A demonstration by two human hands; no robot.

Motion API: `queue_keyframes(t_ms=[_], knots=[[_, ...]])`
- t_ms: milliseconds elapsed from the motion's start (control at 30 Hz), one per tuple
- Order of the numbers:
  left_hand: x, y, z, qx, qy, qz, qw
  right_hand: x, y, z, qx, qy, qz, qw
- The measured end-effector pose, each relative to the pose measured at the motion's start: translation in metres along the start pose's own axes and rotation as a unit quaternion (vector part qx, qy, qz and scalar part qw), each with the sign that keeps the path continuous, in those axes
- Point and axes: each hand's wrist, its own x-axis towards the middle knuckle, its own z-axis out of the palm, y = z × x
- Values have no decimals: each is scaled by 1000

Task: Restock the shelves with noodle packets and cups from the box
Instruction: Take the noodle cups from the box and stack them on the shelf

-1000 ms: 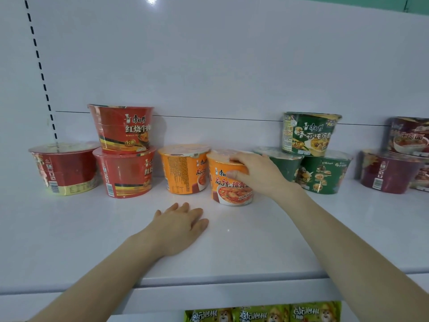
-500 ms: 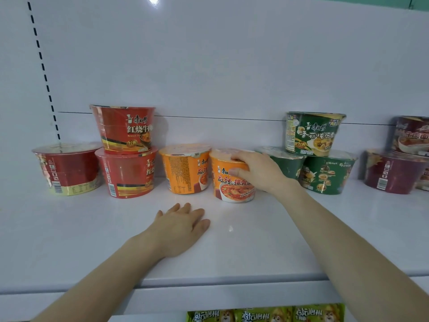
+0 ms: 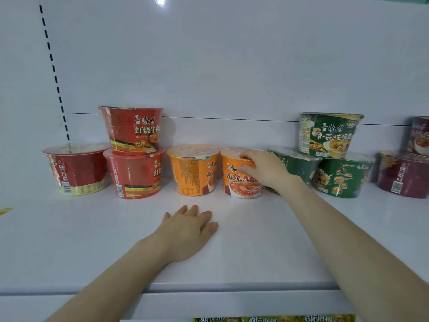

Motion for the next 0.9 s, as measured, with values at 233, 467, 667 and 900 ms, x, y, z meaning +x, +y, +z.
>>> queue_keyframes(t_ms=[233,467,667,900], knots=[[0,-1,0,0,-2,1,1000,7,-1,3,-11,-2,3,1000],[0,0,0,-1,-5,-2,1000,7,4,1,-5,-12,1,1000],[-1,0,0,-3,-2,-2,1000,5,15,-3,4,-21,5,1000],[-1,1,-1,-8,3,-1,1000,3,22,-6,4,-27,10,1000]])
